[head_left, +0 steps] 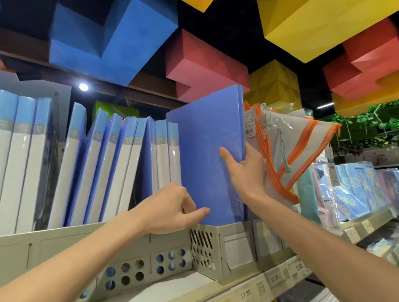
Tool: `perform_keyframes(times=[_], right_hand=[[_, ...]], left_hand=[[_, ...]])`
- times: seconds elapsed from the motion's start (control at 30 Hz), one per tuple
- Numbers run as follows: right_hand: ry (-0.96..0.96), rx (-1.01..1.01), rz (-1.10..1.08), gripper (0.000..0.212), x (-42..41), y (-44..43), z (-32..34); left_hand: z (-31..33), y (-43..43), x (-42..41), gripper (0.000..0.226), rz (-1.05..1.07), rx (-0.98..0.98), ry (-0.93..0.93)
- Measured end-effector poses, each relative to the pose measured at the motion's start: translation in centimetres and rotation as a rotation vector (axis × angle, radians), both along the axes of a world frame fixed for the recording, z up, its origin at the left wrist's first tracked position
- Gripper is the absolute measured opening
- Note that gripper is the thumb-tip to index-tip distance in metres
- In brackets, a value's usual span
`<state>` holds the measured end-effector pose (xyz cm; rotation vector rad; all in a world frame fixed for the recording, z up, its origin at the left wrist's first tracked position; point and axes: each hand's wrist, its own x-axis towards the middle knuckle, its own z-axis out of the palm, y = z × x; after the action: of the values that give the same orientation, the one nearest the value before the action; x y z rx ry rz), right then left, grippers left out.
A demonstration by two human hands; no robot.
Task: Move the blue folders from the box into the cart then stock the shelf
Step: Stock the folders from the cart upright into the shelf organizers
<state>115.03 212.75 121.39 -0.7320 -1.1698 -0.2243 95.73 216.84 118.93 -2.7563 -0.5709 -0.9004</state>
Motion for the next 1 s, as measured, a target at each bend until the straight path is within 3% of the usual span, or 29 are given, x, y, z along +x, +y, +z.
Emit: perform_keyframes(times=[0.2,0.53,0.7,0.8,0.9,1.0], right_hand=[[-0.038,-0.102,0.006,0.023,0.6,0.9,-0.8],[-0.147,-0.267,0.041,0.023,1.4,0.2,-3.1],[-0.094,-0.349,0.068,0.036,0.6,-0.8,-2.8],[0.098,-0.23,0.059,0.05,-1.0,-2.8,-2.6],[0.189,0.108,-0.015,0.043,-4.6,-6.7,-2.9],[0.146,0.206,0.252,0.03,-10.6,-10.7,-3.9]], left_hand=[[0.1,0.5,0.1,0.064,0.036,0.009,0.009],[0.9,-1.8,0.2,0.044,0.102,-0.113,0.003],[1.8,-6.1,-0.9,0.045,0.13,-0.197,-0.199],[1.1,-8.6,-3.4,0.043,0.184,-0.232,-0.347],[-0.1,-12.5,-7.6,0.04,0.249,-0.257,-0.51],[-1.7,-17.2,-11.4,0.039,0.311,-0.217,-0.683]])
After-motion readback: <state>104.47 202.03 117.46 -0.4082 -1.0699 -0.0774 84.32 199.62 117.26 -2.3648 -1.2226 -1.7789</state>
